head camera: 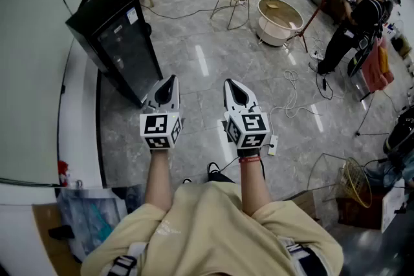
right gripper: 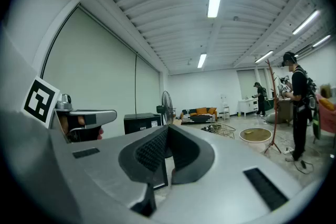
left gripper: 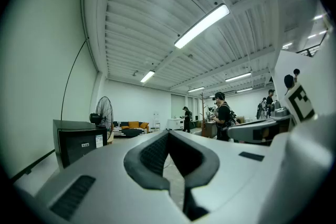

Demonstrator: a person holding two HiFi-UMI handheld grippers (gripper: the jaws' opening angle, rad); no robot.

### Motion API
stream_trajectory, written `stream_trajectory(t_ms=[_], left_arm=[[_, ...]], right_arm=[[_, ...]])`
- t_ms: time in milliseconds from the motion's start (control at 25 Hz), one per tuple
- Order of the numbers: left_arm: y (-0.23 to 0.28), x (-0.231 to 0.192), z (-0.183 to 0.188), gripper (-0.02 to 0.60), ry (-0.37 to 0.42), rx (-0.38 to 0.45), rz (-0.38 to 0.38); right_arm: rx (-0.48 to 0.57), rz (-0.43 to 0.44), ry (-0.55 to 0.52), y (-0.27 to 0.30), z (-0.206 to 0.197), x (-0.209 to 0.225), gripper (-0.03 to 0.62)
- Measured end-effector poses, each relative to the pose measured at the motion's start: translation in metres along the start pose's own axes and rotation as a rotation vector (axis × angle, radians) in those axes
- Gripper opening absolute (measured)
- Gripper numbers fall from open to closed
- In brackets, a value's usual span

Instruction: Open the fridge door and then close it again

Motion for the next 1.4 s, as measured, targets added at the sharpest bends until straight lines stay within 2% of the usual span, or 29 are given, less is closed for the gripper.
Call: stream_trajectory(t_ms=[320,480,680,1000,1400], left_arm=[[0.045,0.021,0.001,0.014,0.008,0.009,0.062],[0.059,0.028,-0.004,0.015,0.01,0.006,0.102],[0.073,0.024,-0.022,0.015,0.0,-0.017,0.159],[0.096,-0.017,-0.029,0.015,-0.003,-0.026,0.25],[0.14,-0.123,-0.05,0.015,-0.02,-0.013,0.338]], right_arm=[[0.03,0.097,0.024,0.033,0.015,0.045,0.021],[0.043,0.131,0.057,0.047,0.012,0.065,0.021],[0.006,0.181,0.076,0.074,-0.002,0.076,0.021],[-0.029,0.257,0.047,0.137,-0.005,0.066,0.021],[-0.058,0.373,0.023,0.267,-0.025,0.022,0.023]])
Point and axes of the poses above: the fingertips, and each gripper's own axes: y forward along the fingers, x to its right, z out of its top, the point moved 9 cm from there along -y, backward along the fingers, and after that the axes turned 4 degrees about x, right-handed, at the moved point
